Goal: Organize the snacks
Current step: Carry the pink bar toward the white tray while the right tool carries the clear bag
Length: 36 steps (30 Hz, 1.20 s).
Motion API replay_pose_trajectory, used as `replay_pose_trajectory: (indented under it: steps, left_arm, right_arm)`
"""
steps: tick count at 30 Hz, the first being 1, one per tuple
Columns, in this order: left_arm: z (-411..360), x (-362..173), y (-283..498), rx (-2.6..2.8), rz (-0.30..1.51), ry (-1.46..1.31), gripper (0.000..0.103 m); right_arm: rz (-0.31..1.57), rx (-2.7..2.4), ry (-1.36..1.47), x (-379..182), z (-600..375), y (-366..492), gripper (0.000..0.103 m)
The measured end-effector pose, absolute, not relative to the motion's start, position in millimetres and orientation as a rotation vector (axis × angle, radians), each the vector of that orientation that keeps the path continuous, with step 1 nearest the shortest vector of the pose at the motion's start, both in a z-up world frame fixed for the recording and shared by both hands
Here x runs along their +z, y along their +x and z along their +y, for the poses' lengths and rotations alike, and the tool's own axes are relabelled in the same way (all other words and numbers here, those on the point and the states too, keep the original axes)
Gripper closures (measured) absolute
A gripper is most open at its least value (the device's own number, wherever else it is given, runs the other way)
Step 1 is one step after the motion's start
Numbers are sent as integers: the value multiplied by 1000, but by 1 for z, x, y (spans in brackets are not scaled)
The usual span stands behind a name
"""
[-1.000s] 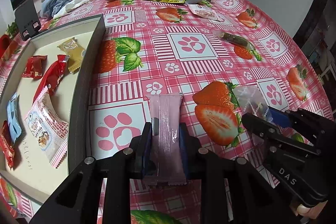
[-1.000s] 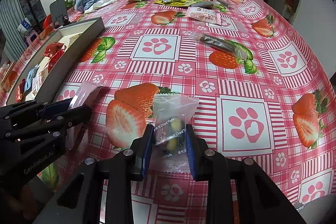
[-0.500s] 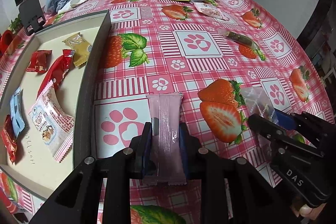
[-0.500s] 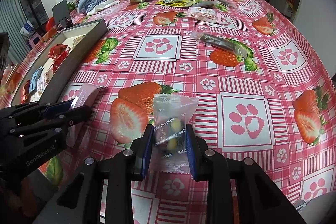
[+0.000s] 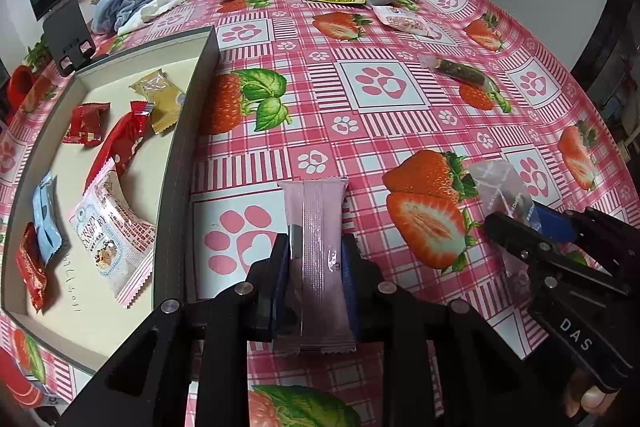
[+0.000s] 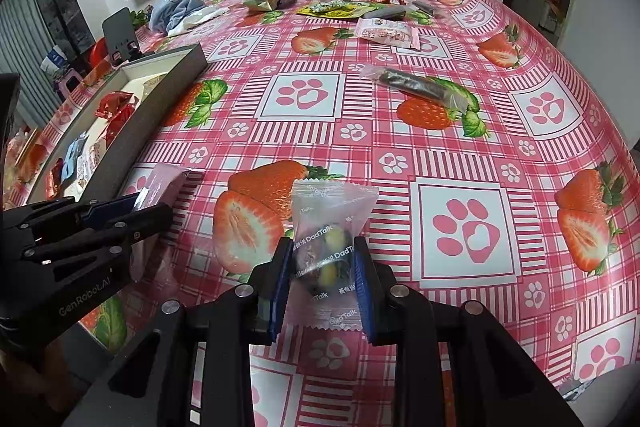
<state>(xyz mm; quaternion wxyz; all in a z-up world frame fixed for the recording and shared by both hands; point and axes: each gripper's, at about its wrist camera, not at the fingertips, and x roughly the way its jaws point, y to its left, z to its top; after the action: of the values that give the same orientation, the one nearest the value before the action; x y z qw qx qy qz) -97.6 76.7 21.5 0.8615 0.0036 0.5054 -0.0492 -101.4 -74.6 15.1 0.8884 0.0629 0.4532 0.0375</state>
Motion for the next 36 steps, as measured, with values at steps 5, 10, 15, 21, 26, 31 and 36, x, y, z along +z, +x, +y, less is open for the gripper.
replay_pose_trajectory:
  steps: [5, 10, 15, 21, 26, 31, 36]
  left_arm:
    - [79, 23, -99, -98, 1055, 0, 76]
    - [81, 26, -101, -95, 1045, -2, 76]
    - [81, 28, -101, -95, 1042, -4, 76]
    - [84, 33, -102, -81, 1027, -3, 76]
    - [89, 35, -102, -68, 1022, -9, 76]
    - [95, 40, -103, -56, 1014, -21, 76]
    - [106, 45, -103, -37, 1003, -46, 76]
  right_arm:
    - [922, 93, 121, 20, -72, -104, 72]
    - [914, 100, 124, 22, -71, -106, 72]
    - [918, 103, 151, 22, -73, -105, 72]
    - [916, 118, 139, 24, -68, -106, 72]
    - [916, 135, 121, 26, -62, -104, 72]
    - [911, 159, 105, 30, -54, -101, 72]
    - [901, 190, 83, 37, -42, -97, 72]
